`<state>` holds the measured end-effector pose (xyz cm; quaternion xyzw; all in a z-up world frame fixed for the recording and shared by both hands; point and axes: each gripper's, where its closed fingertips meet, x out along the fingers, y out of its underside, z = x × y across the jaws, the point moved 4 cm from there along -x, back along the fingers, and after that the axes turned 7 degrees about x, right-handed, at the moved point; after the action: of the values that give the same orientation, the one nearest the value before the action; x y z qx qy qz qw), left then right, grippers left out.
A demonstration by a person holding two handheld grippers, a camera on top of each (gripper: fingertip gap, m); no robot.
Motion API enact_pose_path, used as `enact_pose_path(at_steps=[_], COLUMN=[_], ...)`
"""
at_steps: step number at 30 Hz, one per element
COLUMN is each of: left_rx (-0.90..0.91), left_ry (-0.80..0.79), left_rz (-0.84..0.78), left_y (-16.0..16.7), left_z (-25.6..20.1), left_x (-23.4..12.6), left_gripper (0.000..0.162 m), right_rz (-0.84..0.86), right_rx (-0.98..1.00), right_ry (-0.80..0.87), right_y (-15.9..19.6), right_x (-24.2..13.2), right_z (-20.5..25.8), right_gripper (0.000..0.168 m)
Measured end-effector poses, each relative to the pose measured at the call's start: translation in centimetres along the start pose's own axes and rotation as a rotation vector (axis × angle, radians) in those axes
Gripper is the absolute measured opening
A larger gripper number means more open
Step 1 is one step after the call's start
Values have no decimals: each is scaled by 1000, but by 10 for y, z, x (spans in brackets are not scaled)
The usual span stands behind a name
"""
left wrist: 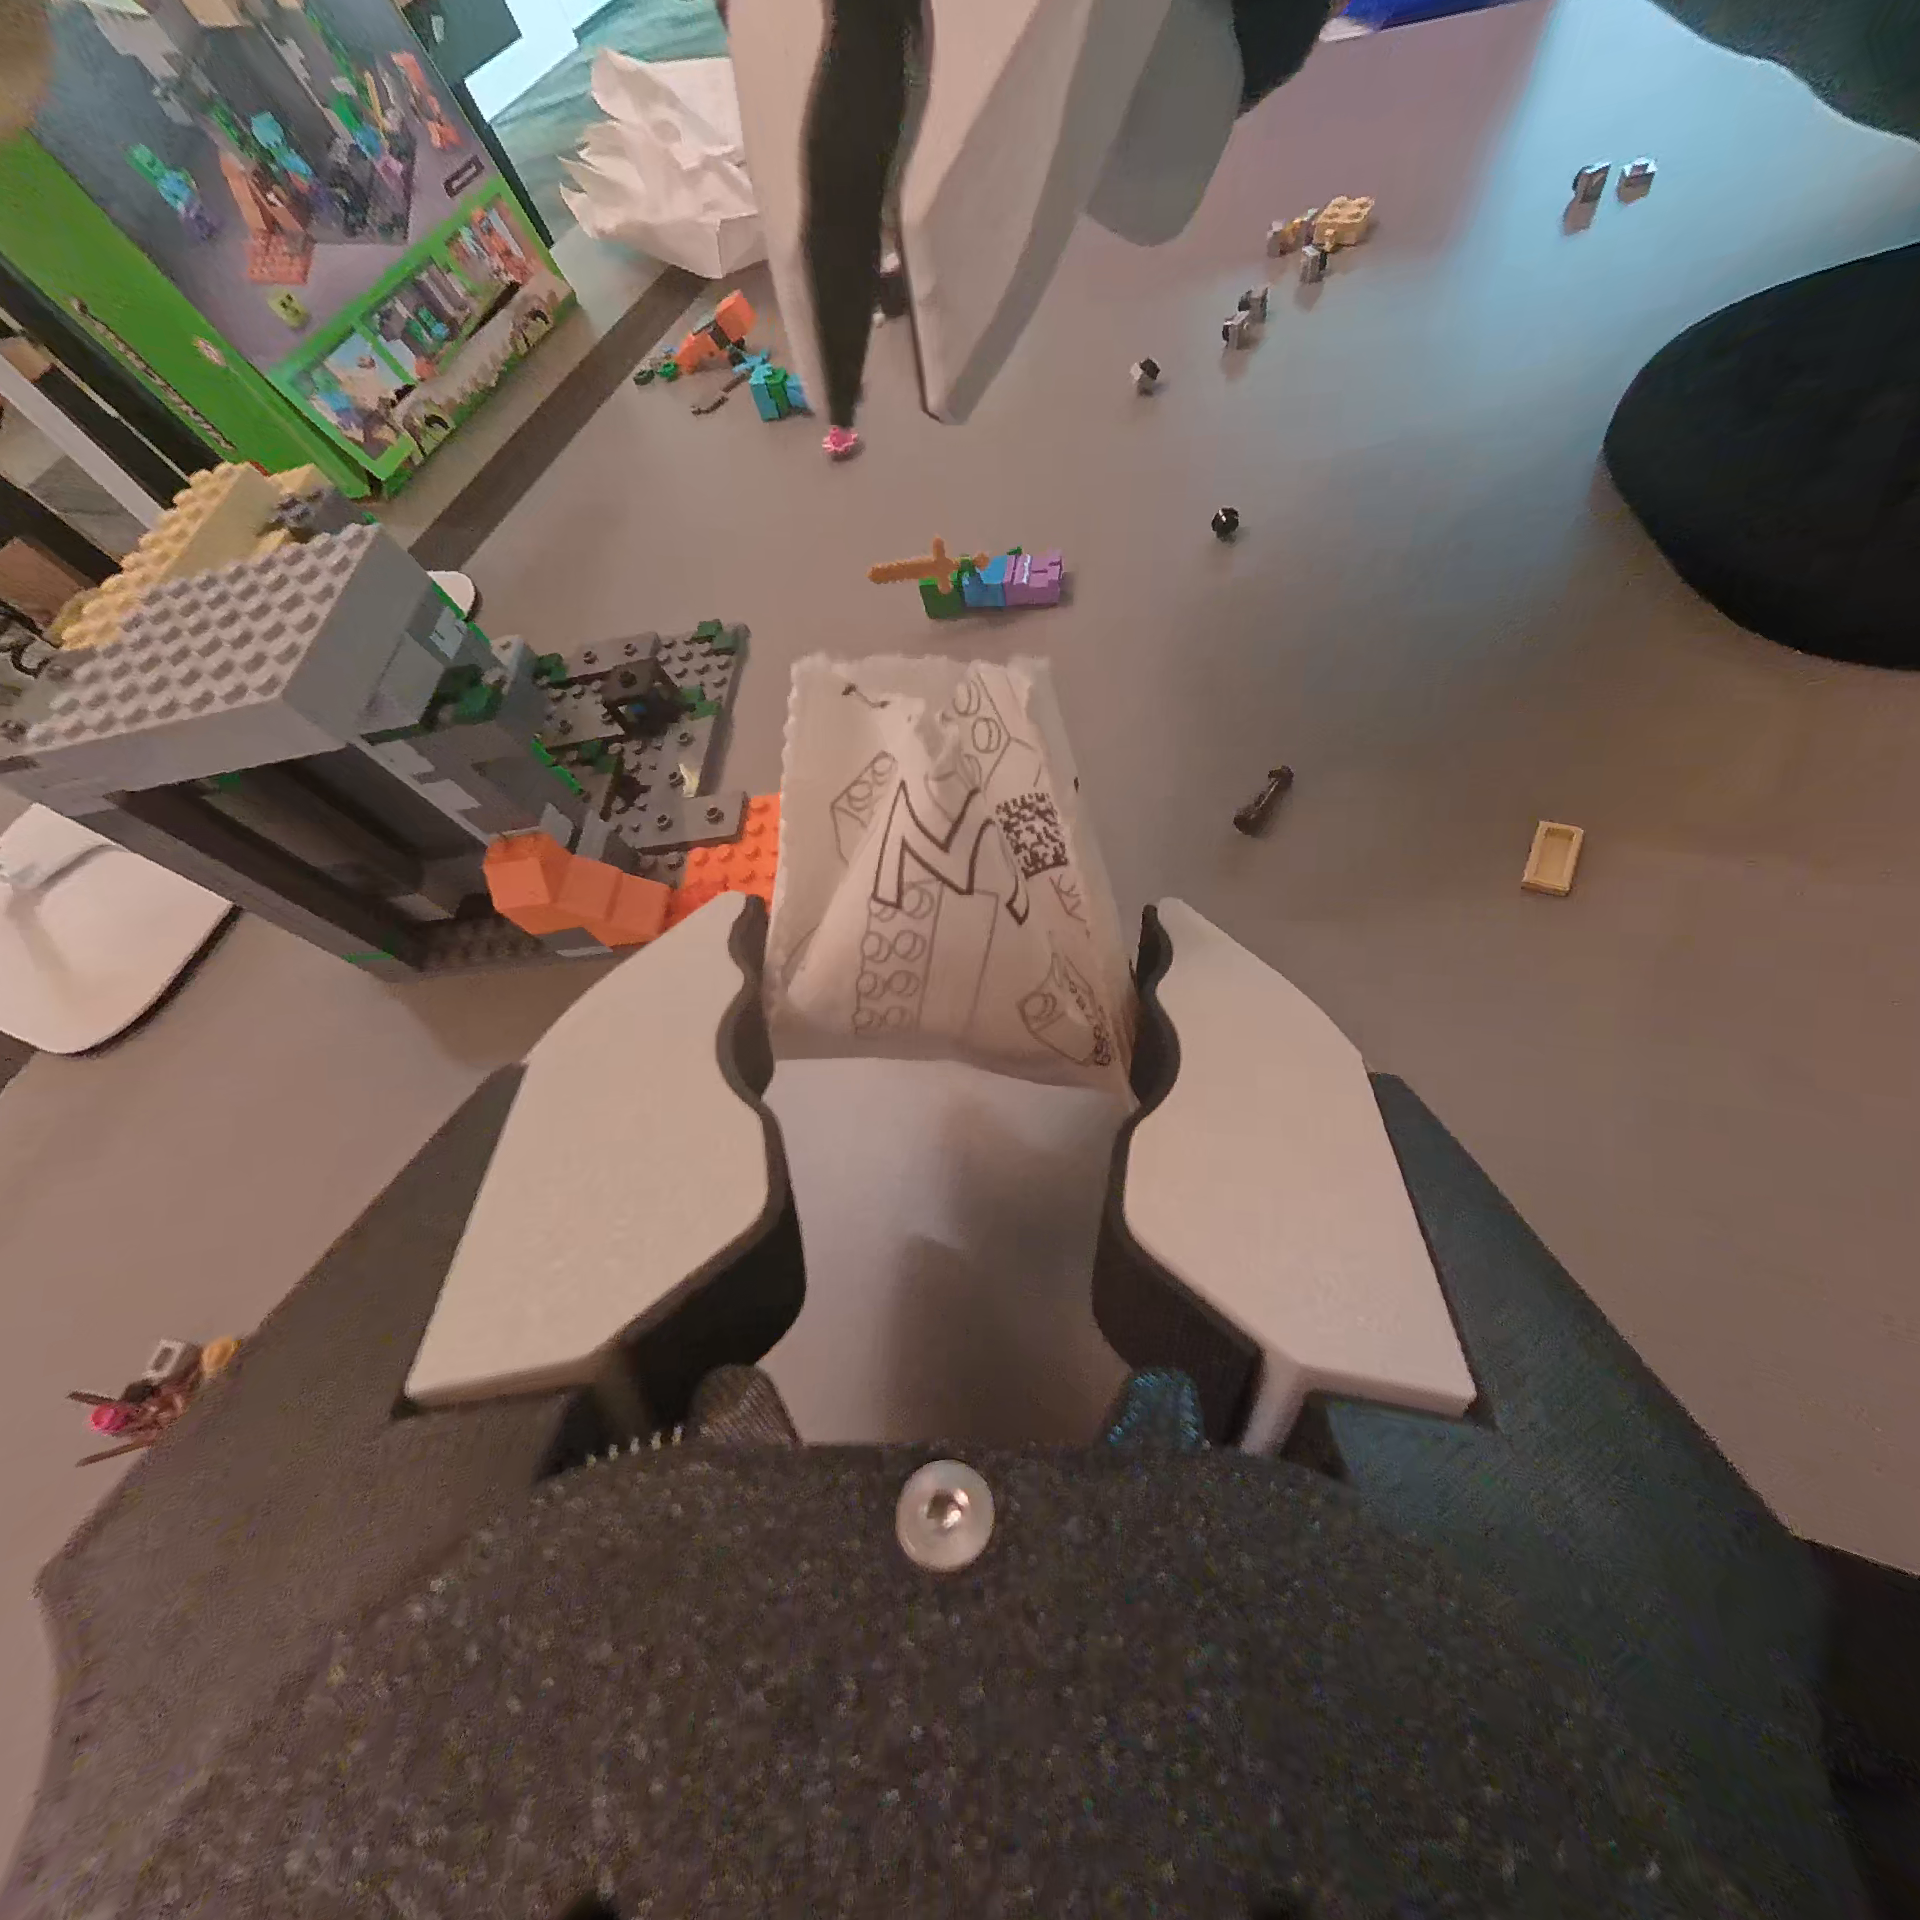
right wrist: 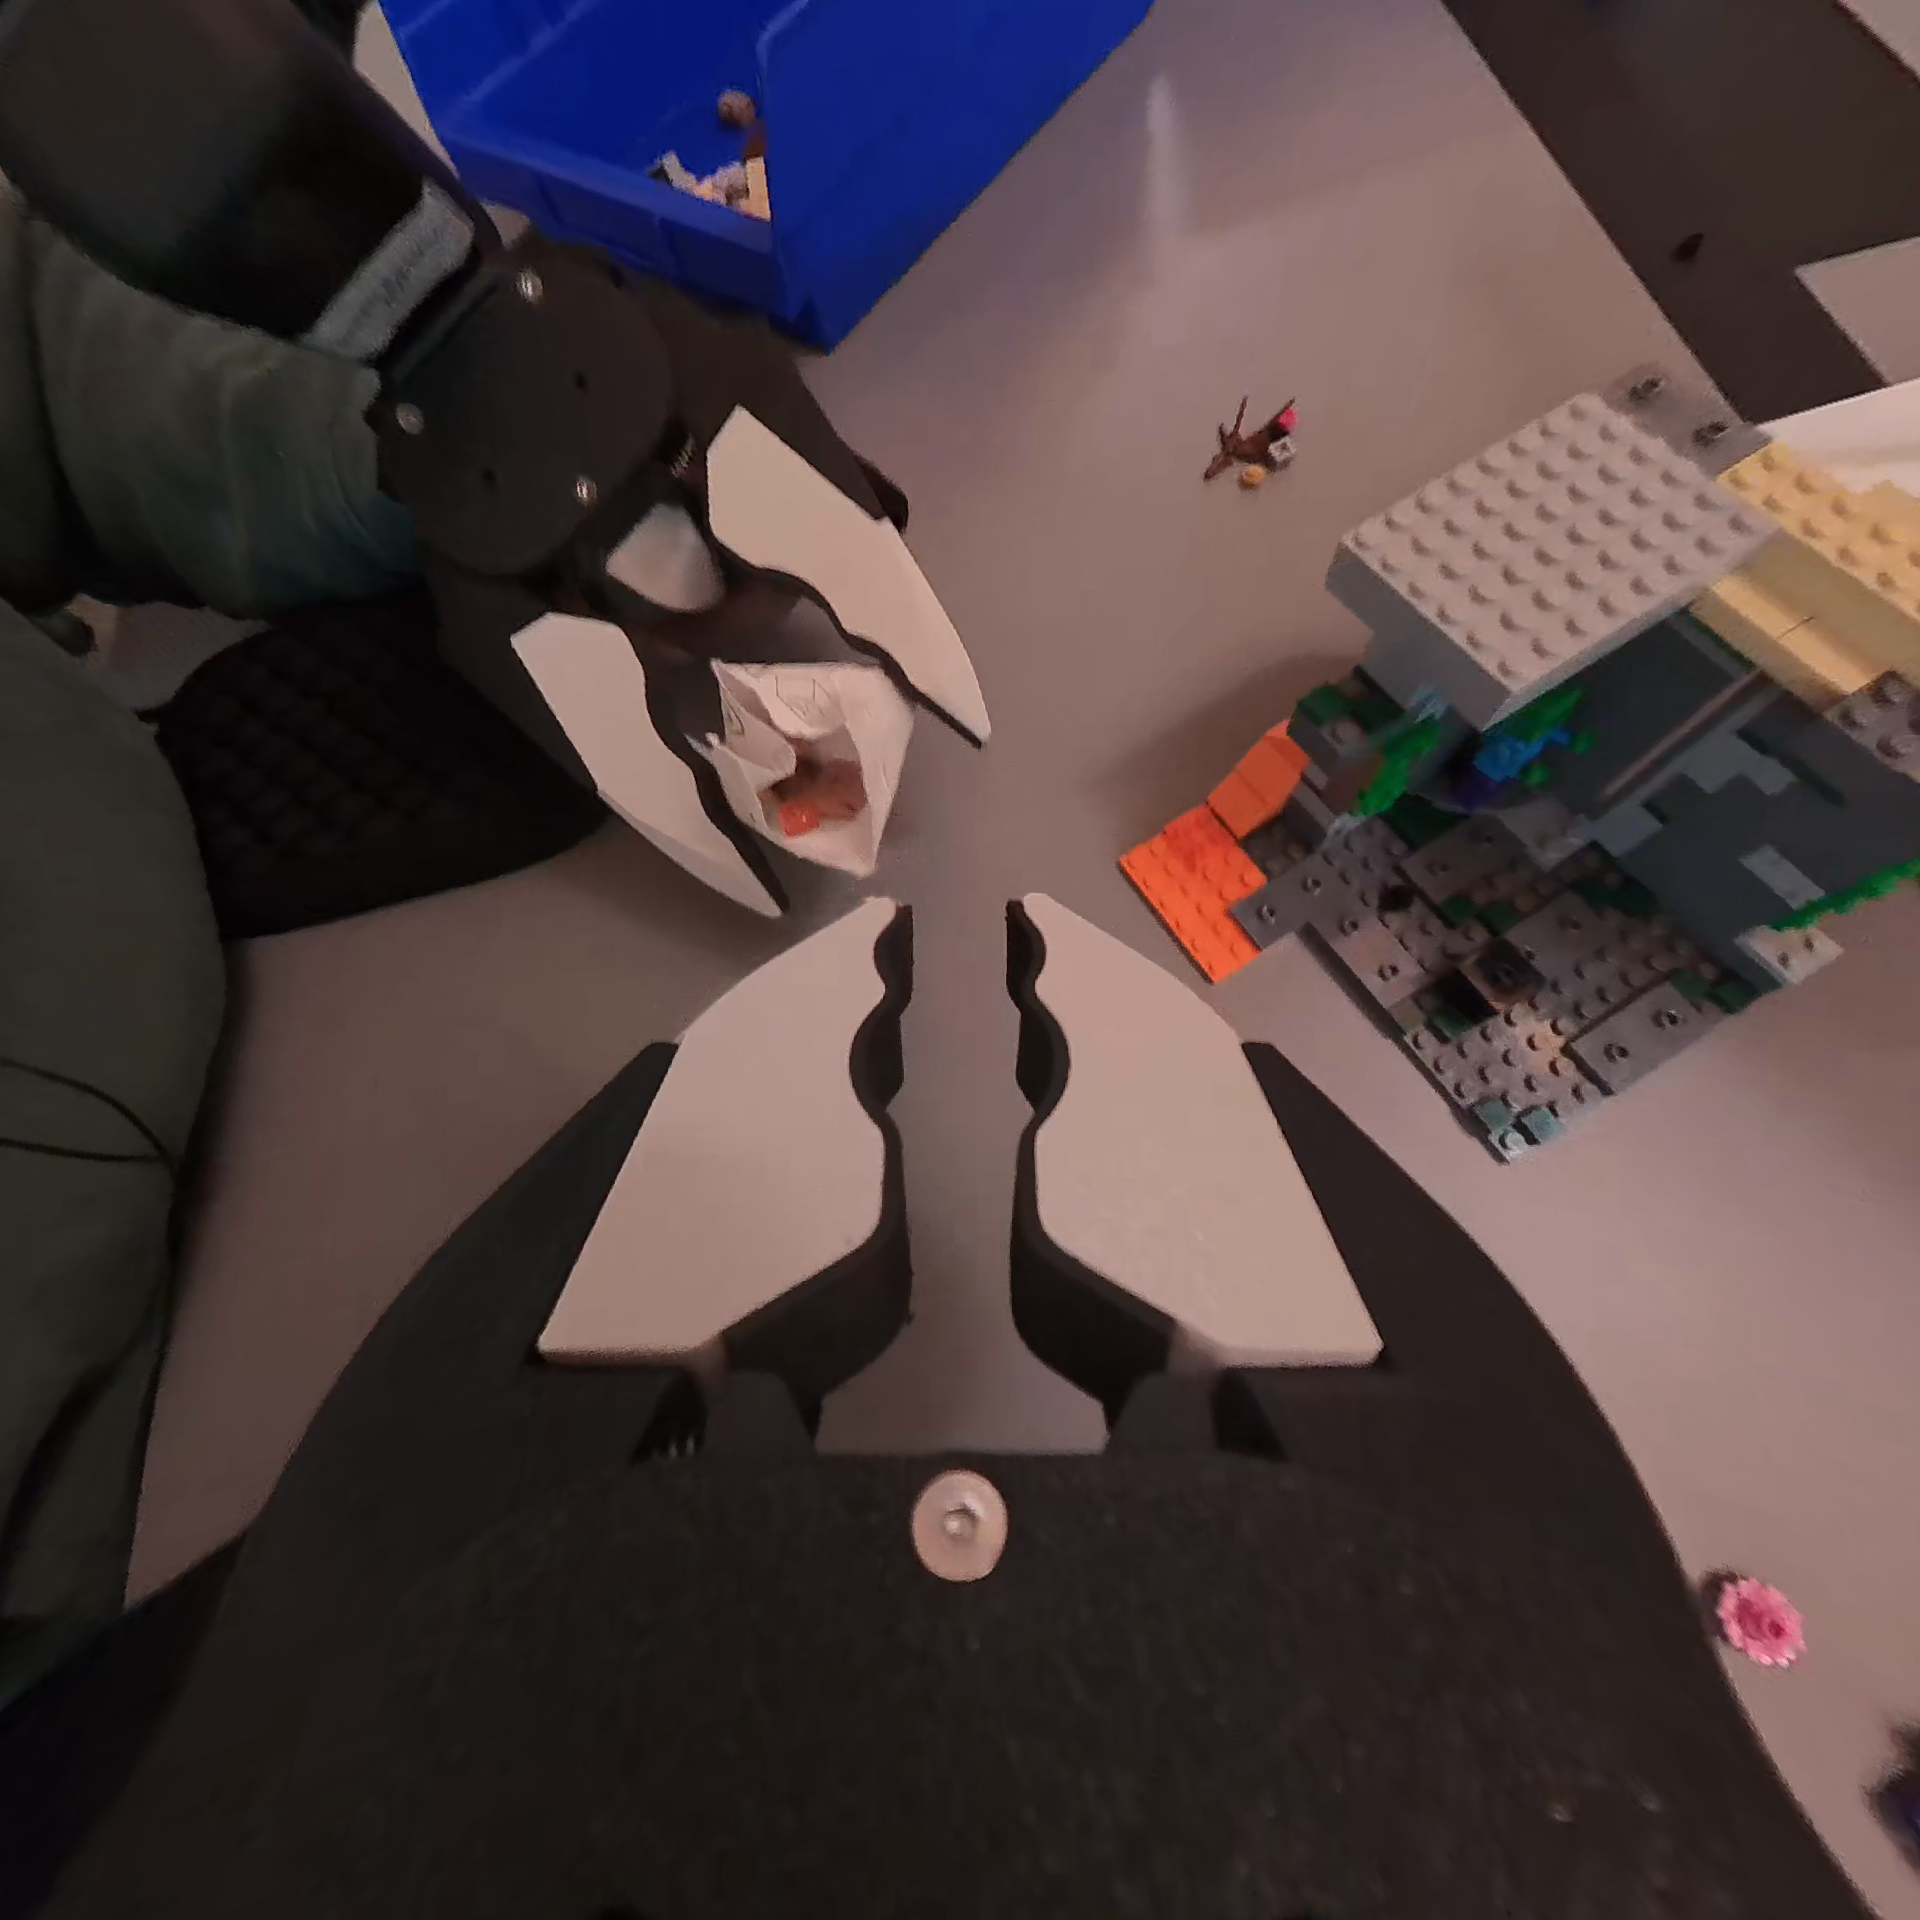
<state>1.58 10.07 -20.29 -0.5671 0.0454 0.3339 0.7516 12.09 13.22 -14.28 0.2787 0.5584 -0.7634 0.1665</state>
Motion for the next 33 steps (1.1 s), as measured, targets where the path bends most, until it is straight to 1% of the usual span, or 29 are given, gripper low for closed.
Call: enact_pose_path(at_steps=[3, 7, 11, 17, 19, 21, 24, 25, 27, 31, 33], left_rx=[10, 16, 12, 61, 78, 88, 98, 101, 105, 108, 110], left_ry=[-5, -16, -19, 18, 33, 50, 66, 67, 73, 78, 81], left_rz=[-12, -11, -6, -39, -58, -84, -123, -131, -139, -138, -141], left_y=[0, 2, 6, 4, 2, -1, -5, -6, -7, -7, -8], left_z=[2, 4, 6, -1, -5, -8, -10, -11, -12, -13, -14], left_x=[-1, -1, 0, 2, 1, 0, -3, -3, -4, -3, -3], left_gripper=[67, 66, 68, 70, 70, 70, 70, 70, 70, 70, 70], right_rz=[84, 265, 369, 394, 391, 393, 392, 381, 302, 22, -60], right_rx=[-76, -266, -313, -326, -328, -318, -296, -294, -295, -310, -319], right_ry=[-44, -19, -26, -38, -38, -48, -63, -54, -48, -70, -72], right_y=[15, 45, 69, 86, 86, 87, 87, 85, 70, 17, -2], right_x=[3, 16, 35, 47, 48, 49, 46, 44, 35, 6, -3], right_z=[4, 11, 21, 30, 31, 31, 29, 27, 28, 42, 49], right_gripper=[17, 21, 24, 21, 15, 6, 4, 4, 4, 4, 4])
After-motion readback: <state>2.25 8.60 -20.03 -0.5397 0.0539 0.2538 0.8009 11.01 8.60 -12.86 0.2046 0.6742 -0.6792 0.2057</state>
